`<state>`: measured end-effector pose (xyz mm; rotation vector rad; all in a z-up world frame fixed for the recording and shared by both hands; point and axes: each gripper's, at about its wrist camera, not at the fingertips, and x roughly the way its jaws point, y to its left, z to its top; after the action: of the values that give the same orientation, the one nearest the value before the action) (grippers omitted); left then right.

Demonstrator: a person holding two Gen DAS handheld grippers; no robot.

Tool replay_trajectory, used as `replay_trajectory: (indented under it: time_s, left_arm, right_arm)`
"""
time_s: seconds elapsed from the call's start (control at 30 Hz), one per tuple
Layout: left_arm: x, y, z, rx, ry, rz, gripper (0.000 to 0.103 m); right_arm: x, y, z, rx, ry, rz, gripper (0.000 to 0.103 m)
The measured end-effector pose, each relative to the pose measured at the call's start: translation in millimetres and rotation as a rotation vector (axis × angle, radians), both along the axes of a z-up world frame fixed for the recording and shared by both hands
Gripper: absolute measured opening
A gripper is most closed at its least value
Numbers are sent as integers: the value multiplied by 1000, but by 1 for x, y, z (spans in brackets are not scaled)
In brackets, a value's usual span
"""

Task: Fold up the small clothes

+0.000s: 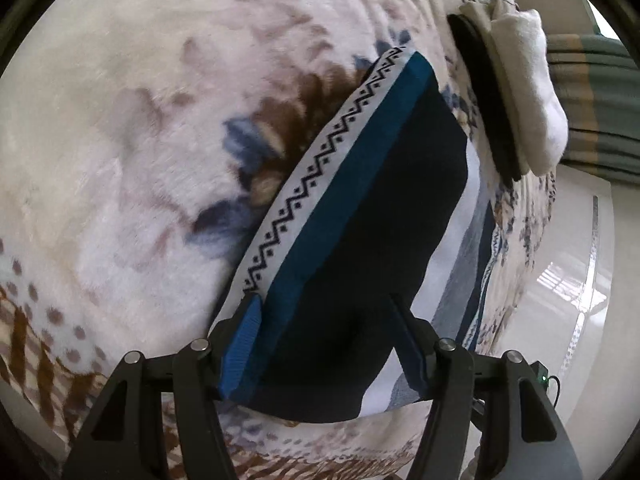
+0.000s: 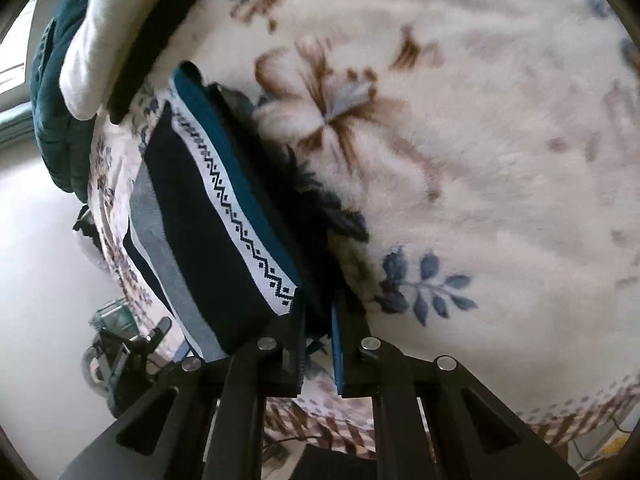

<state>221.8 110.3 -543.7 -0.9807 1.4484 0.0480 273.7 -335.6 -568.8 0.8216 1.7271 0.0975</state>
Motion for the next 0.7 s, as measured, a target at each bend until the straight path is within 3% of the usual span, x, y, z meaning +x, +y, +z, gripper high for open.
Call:
replay_trajectory:
  time_s: [0.13,0.17,0.2,0.27,0.3,0.37,0.43,0.57,0.63,0.7]
  left_arm:
    - [6,5,4,14,-26,-27,61]
    - [8,8,7,16,-51,-35,61]
    - [12,9,10,15,-81,-46,61]
    - [21,12,7,-14,-148,-81,75]
    - [28,12,2,-30,-187,-112,85]
    - [40,8,-9,-76,-215,-137,85]
    - [53,7,-25,-105,-221,-174,85]
    - [64,8,-41,-173,-270,-187,96]
    - [64,9,-43,-190,-280,-178,96]
    - [62,14,-40,-170,-279,-165,96]
  right_arm:
    - [11,11,-30,0,99,135,15]
    - [15,13,-35,14,111,170,22]
    - [20,13,-36,18,105,194,39]
    - [37,8,-27,52,3,197,61]
    - [47,5,-23,84,-53,190,69]
    - [66,5,-28,148,-105,192,80]
    - [83,15,-46,237,-113,208,81]
    - [104,46,-85,373,-89,291,83]
    - [104,61,-87,410,-97,320,89]
    - [107,75,-82,480,-106,346,89]
